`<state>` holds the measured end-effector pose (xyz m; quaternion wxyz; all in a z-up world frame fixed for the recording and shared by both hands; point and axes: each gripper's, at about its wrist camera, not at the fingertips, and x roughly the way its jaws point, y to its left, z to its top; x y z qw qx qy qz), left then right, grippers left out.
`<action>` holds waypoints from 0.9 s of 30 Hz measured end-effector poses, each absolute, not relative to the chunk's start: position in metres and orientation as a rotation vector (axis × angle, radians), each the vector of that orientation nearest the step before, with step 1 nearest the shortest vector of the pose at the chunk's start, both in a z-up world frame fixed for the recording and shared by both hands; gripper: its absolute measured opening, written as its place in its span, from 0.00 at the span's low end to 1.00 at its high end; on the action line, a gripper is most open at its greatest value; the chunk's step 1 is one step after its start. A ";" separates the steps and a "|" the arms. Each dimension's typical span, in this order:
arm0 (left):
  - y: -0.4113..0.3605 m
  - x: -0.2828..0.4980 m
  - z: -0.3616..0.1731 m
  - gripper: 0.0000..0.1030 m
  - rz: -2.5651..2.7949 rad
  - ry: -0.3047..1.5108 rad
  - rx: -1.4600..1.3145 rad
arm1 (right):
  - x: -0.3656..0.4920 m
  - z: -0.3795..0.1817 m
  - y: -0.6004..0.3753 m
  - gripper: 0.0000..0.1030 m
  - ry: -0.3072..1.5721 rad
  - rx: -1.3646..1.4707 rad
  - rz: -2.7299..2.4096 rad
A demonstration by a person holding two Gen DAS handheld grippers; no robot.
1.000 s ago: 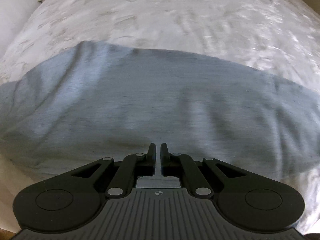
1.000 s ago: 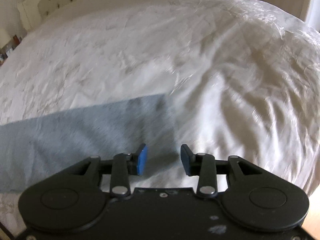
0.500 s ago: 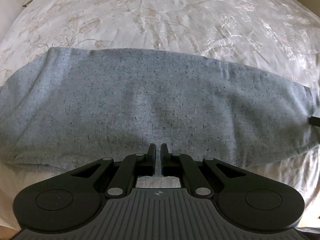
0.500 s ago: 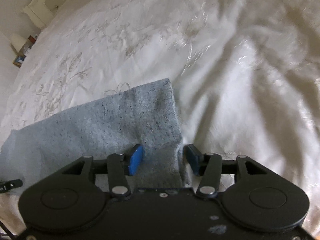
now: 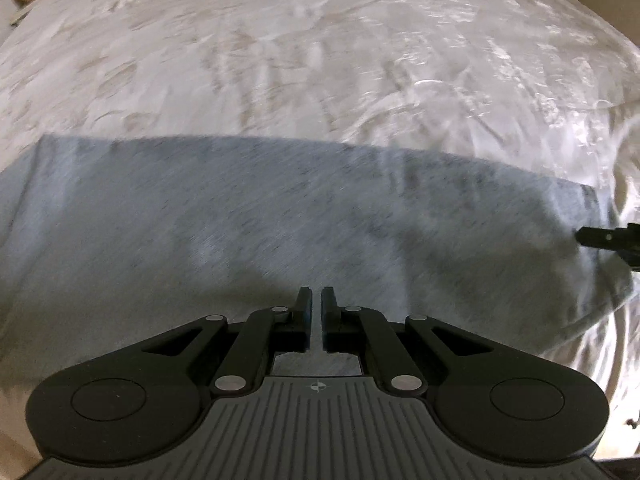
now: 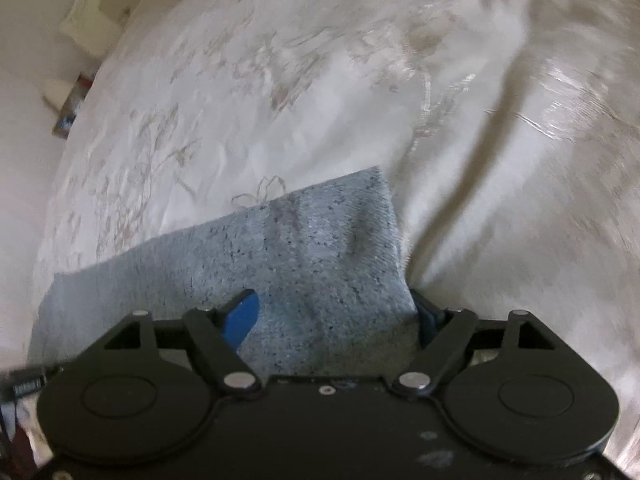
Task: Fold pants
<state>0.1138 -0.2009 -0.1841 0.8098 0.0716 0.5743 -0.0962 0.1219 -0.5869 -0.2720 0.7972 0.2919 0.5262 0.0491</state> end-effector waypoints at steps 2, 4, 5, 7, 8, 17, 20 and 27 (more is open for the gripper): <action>-0.211 0.121 -0.186 0.04 -0.231 1.221 0.159 | 0.123 -0.272 -0.590 0.77 1.135 0.647 0.117; -0.221 0.129 -0.187 0.05 -0.259 1.212 0.166 | 0.120 -0.271 -0.596 0.71 1.122 0.700 0.111; -0.226 0.133 -0.189 0.05 -0.270 1.208 0.170 | 0.117 -0.269 -0.599 0.51 1.113 0.721 0.108; -0.235 0.141 -0.193 0.05 -0.291 1.203 0.182 | 0.112 -0.267 -0.604 0.13 1.110 0.756 0.102; -0.241 0.146 -0.196 0.05 -0.301 1.204 0.191 | 0.109 -0.266 -0.607 0.14 1.102 0.806 0.119; -0.265 0.169 -0.228 0.04 -0.329 1.245 0.307 | 0.099 -0.215 -0.597 0.14 0.978 0.858 0.156; -0.258 0.163 -0.217 0.05 -0.329 1.219 0.272 | 0.103 -0.199 -0.590 0.14 0.961 0.850 0.172; -0.236 0.124 -0.212 0.05 -0.375 1.245 0.217 | 0.114 -0.166 -0.573 0.14 0.931 0.829 0.205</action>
